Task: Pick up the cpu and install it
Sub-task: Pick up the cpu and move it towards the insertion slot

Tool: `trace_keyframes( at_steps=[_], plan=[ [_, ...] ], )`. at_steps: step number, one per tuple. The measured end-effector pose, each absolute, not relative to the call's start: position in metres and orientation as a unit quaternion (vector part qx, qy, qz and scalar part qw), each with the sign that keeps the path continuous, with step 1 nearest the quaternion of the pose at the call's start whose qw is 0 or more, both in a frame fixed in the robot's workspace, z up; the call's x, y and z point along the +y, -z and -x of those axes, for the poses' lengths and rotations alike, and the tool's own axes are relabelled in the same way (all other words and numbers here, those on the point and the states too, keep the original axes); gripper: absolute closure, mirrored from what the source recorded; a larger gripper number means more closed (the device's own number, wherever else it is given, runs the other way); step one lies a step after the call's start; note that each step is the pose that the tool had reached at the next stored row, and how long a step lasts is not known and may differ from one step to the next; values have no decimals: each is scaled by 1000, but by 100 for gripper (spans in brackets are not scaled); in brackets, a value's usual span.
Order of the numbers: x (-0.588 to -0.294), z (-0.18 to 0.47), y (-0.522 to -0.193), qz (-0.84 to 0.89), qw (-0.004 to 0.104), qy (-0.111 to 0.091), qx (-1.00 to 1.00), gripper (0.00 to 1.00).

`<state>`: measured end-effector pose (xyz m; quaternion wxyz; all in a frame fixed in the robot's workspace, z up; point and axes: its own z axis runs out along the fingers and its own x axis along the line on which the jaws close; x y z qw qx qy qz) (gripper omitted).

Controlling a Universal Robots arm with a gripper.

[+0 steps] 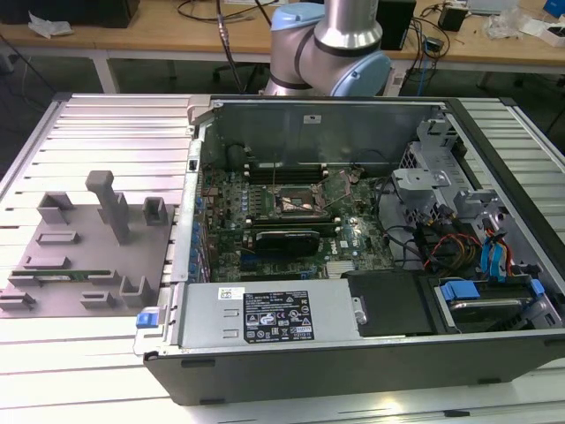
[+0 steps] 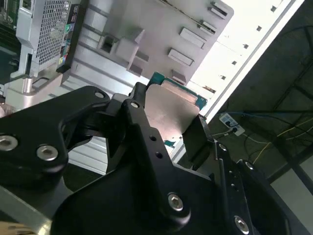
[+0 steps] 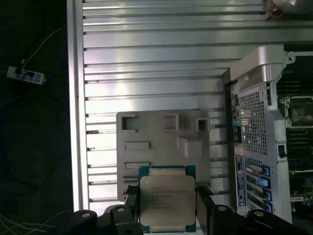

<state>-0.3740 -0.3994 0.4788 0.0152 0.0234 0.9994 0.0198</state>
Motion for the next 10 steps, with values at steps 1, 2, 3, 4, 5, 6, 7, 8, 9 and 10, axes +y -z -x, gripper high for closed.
trace_keyframes(
  at_steps=[1, 2, 3, 4, 5, 6, 7, 8, 9, 10],
  plan=[
    [-399, 359, -479, -23, 15, -20, 999, 45],
    [-399, 355, -479, -23, 15, -20, 999, 45],
    [-399, 352, -479, -23, 15, -20, 999, 45],
    [-399, 350, -479, -23, 15, -20, 999, 45],
    [-399, 347, -479, -23, 15, -20, 999, 45],
    [-399, 345, -479, -23, 15, -20, 999, 45],
    [-399, 341, -479, -23, 15, -20, 999, 45],
    [-399, 339, -479, -23, 15, -20, 999, 45],
    [-399, 337, -479, -23, 15, -20, 999, 45],
    [-399, 334, -479, -23, 15, -20, 999, 45]
  ],
)
